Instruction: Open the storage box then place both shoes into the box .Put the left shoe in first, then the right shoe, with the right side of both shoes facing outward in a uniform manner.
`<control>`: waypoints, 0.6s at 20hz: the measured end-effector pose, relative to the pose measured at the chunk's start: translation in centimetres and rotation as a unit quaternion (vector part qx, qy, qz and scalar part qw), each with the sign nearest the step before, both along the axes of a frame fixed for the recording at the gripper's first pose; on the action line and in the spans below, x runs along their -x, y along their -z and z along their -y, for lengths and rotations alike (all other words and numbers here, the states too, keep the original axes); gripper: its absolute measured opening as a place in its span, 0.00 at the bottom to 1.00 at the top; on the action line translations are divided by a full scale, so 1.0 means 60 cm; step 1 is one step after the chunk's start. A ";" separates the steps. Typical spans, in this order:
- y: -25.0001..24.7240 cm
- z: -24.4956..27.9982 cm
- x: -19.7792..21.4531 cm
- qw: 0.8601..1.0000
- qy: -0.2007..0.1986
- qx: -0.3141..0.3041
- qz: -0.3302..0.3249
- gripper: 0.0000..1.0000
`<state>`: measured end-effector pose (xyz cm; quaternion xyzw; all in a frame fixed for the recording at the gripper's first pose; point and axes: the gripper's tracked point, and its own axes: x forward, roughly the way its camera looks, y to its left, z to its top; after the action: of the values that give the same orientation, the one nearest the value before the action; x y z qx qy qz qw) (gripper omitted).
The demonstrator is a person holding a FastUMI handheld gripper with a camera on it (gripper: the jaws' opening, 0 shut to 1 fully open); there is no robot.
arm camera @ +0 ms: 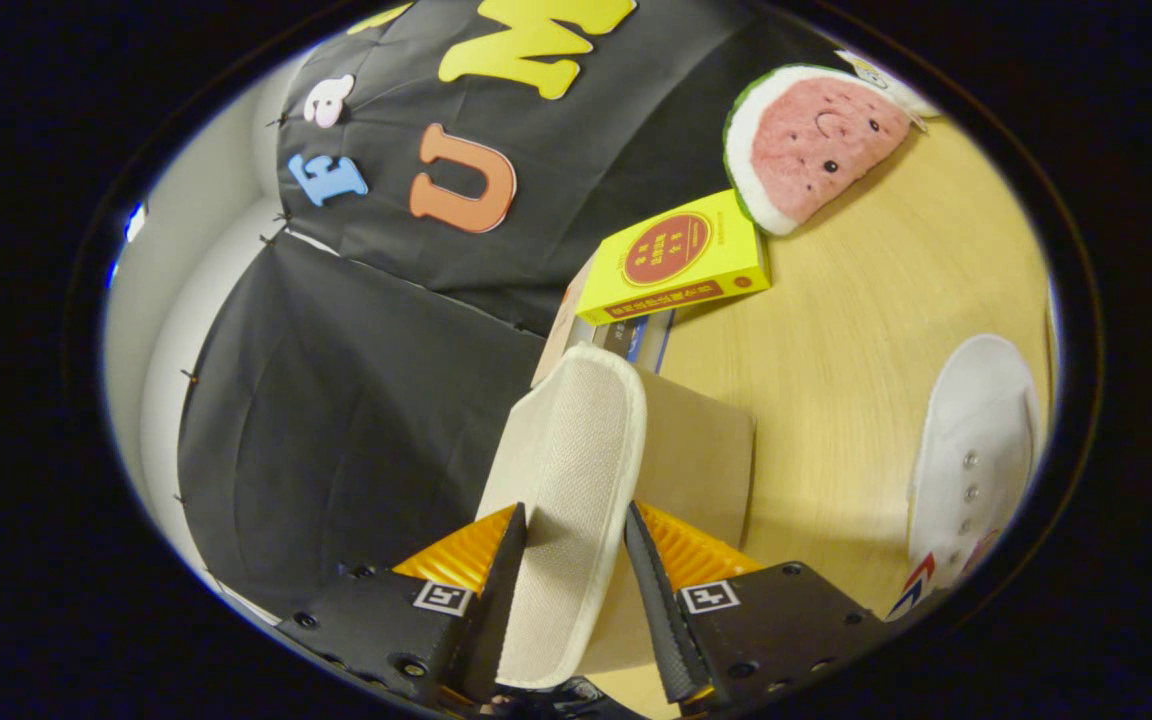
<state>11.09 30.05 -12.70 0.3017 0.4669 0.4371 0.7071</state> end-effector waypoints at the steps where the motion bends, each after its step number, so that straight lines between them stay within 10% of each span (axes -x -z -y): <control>1: -0.002 0.003 0.001 1.000 -0.001 0.013 0.011 0.61; 12: -0.079 0.005 0.026 0.995 -0.018 0.072 0.065 0.00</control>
<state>9.50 29.73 -7.93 0.2128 0.4558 0.4337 0.7476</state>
